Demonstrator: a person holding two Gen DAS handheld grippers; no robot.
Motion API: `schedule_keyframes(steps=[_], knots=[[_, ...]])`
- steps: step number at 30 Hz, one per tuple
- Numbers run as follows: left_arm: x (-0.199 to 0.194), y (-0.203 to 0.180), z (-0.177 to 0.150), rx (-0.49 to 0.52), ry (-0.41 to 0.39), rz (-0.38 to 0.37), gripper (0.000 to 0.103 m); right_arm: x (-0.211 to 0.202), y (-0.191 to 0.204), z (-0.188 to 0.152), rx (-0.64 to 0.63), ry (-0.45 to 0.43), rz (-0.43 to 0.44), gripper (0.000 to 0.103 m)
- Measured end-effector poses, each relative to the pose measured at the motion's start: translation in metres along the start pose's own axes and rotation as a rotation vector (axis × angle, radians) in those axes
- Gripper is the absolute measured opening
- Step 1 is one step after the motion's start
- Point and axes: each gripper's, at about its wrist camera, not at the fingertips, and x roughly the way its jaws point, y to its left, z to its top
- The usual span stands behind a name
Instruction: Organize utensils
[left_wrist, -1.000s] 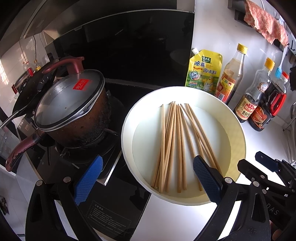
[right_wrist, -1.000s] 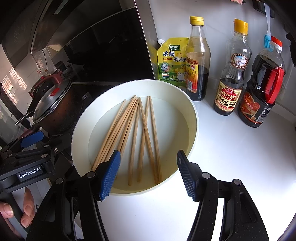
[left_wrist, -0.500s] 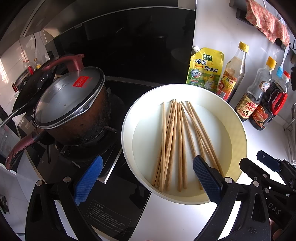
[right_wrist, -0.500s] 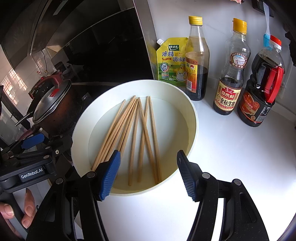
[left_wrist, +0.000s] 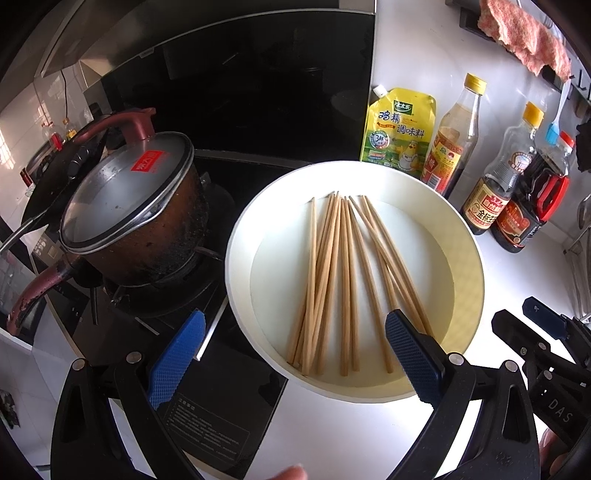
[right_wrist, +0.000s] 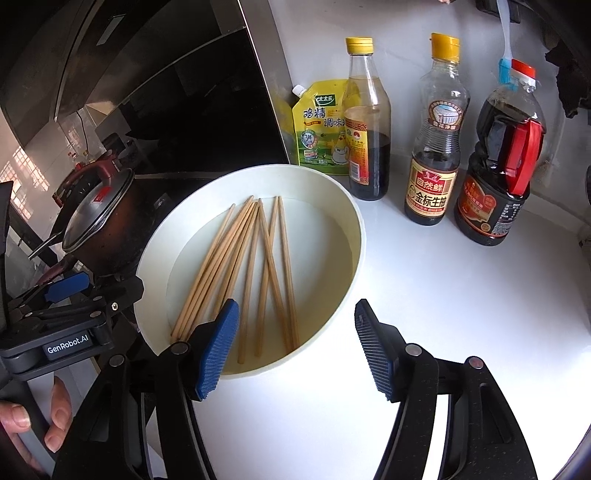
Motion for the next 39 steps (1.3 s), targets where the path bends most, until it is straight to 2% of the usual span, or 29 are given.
schedule_keyframes(steps=[5, 12, 18, 29, 36, 39], knots=[[-0.004, -0.018, -0.004, 0.022, 0.001, -0.028, 0.096, -0.01, -0.026, -0.013, 0.034, -0.011, -0.033, 0.067], [-0.006, -0.063, -0.014, 0.101, 0.023, -0.087, 0.097, -0.027, -0.085, -0.046, 0.091, -0.023, -0.146, 0.074], [-0.008, -0.118, -0.03, 0.22, 0.055, -0.149, 0.097, -0.045, -0.154, -0.086, 0.196, -0.031, -0.269, 0.076], [-0.026, -0.211, -0.059, 0.446, 0.058, -0.199, 0.097, -0.078, -0.295, -0.164, 0.461, -0.056, -0.534, 0.076], [-0.039, -0.246, -0.072, 0.537, 0.049, -0.212, 0.097, -0.089, -0.353, -0.191, 0.563, -0.057, -0.606, 0.076], [-0.042, -0.254, -0.076, 0.553, 0.044, -0.208, 0.097, -0.088, -0.366, -0.194, 0.588, -0.055, -0.606, 0.076]])
